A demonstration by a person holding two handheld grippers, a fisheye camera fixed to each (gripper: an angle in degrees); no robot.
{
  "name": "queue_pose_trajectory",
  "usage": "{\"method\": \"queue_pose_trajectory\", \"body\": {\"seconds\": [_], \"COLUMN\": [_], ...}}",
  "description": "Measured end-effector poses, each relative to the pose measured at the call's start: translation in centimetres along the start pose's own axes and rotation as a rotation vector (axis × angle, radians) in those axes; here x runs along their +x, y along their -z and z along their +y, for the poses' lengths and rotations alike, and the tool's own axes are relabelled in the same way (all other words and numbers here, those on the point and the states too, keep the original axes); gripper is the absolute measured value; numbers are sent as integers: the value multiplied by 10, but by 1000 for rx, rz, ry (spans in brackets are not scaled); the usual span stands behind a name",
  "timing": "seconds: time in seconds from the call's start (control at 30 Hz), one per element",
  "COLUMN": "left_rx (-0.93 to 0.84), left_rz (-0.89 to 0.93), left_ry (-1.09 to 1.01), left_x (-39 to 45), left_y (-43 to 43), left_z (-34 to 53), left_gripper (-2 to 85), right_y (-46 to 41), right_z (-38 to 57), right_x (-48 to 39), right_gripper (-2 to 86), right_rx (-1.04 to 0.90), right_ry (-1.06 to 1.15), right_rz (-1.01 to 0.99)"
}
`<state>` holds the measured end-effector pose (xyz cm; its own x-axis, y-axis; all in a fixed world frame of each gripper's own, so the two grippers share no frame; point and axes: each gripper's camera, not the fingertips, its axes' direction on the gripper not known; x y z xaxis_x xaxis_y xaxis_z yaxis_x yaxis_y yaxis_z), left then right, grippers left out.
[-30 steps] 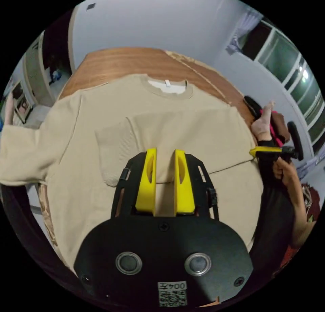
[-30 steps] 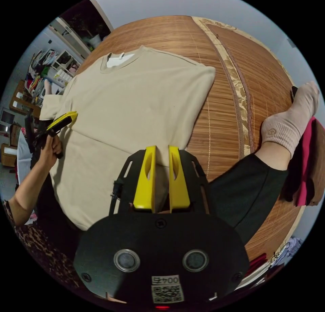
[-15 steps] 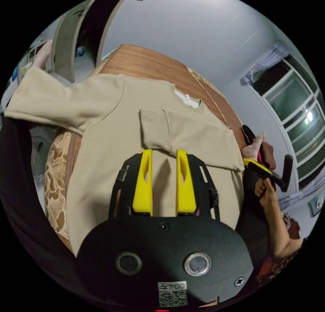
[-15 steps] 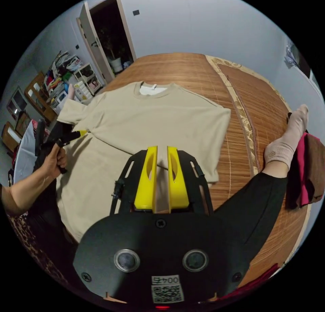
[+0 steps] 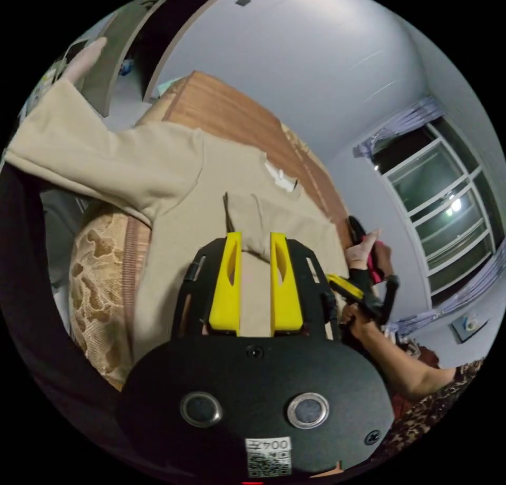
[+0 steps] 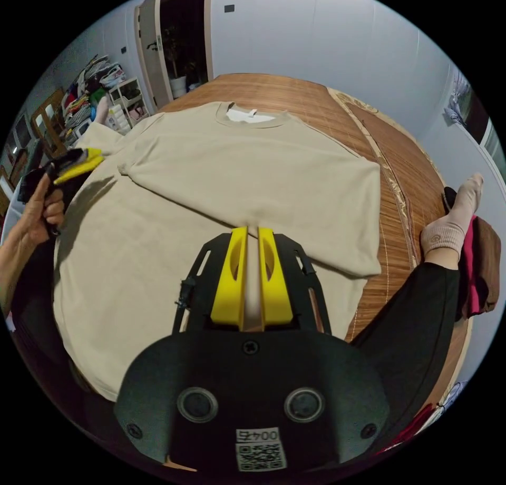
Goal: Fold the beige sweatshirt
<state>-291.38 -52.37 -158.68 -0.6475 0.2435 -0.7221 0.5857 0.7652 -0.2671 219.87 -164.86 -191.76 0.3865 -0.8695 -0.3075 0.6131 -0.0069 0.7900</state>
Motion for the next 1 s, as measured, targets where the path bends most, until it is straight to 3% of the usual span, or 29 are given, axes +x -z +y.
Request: {"method": "queue_pose_trajectory", "body": {"seconds": [0.13,0.27,0.37,0.57,0.8,1.0], "left_rx": [234,482,489,463,409,446], "left_rz": [160,250,202,198,157,197], "left_ry": [138,427,604,804,847,815], "left_x": [-43,-159,-246,-340,-367,-361], "left_y": [152,288,336,349,326,312], "left_z": [-21,-36,-53,-74,-95,-91], "left_gripper": [113,128,137,147,138,47], "right_y": [-10,-17,-19,-21,-15,-5], "right_z": [4,4,4,2,-7,-19], "right_x": [3,8,10,12,21,28], "right_gripper": [50,50,49,50,49,48], "right_rx": [23,28,29,36,37,37], "right_ry": [2,-10,-12,-12,-24,-33], "right_rz": [-4,-18,-23,-23,-47,-57]}}
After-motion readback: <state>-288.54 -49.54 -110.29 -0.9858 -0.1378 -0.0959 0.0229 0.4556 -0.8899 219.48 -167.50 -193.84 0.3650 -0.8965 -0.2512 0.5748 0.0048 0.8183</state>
